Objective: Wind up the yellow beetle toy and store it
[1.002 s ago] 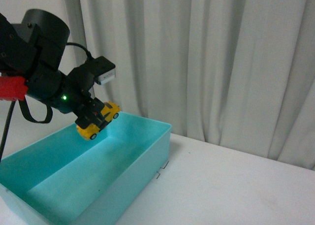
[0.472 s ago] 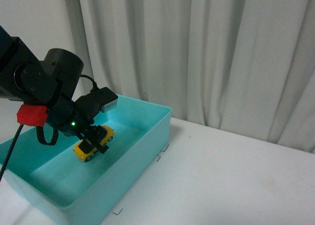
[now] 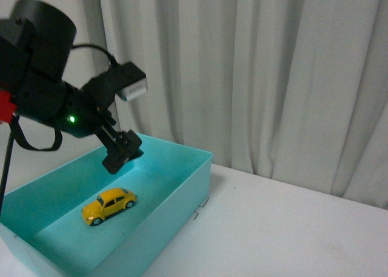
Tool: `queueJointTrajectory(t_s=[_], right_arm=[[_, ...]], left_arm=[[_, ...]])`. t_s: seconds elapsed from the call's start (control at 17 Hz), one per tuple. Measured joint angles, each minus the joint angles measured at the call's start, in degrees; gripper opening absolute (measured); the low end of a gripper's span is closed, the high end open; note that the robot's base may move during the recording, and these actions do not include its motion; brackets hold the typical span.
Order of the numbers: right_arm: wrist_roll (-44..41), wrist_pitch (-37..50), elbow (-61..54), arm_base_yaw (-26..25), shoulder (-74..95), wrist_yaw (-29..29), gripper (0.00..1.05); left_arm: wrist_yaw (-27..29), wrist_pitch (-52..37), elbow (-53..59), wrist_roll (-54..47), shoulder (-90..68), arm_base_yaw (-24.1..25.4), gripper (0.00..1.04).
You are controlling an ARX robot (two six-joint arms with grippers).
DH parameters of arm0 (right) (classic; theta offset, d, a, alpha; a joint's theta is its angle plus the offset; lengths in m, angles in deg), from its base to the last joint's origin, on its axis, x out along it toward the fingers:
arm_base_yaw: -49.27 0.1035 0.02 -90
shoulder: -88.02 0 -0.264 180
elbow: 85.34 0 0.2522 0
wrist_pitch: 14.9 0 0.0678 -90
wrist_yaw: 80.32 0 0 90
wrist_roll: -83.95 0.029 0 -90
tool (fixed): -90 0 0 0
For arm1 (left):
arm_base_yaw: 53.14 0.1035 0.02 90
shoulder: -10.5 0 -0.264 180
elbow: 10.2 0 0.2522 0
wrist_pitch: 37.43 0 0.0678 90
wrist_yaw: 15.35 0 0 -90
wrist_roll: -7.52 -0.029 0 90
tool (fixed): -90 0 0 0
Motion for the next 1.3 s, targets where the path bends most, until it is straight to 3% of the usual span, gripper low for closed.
queueJointTrajectory(t_s=[0.24,0.29,0.35,0.41,0.77,0.88,0.94,1.0,1.3], right_arm=[[0.0,0.0,0.0,0.0,0.0,0.0,0.98],[0.0,-0.02,0.0,0.0,0.0,0.02,0.98],[0.0,-0.02,0.0,0.0,0.0,0.0,0.98],[0.0,-0.02,0.0,0.0,0.0,0.0,0.98],[0.0,-0.02,0.0,0.0,0.0,0.0,0.98],[0.0,-0.02,0.0,0.0,0.0,0.02,0.98],[0.02,-0.04,0.0,0.0,0.0,0.02,0.98],[0.0,-0.02,0.0,0.0,0.0,0.04,0.98],[0.0,-0.02,0.0,0.0,0.0,0.0,0.98]], left_arm=[[-4.87,2.23,3.82,0.39,14.8,-0.83,0.97],[-3.85,-11.37,9.6,5.4,18.99,-1.81,0.89],[-2.84,-19.56,15.17,12.24,24.26,-2.56,0.8],[-1.7,-20.09,25.77,28.83,40.59,-4.85,0.55],[2.93,-21.68,36.85,37.35,51.95,-9.16,0.02],[4.55,-21.59,38.47,37.55,54.36,-10.6,0.02],[8.31,-21.44,39.43,37.66,56.22,-13.86,0.02],[8.31,-20.96,40.59,37.62,57.86,-15.43,0.02],[9.11,-18.21,44.22,37.66,63.63,-14.99,0.02]])
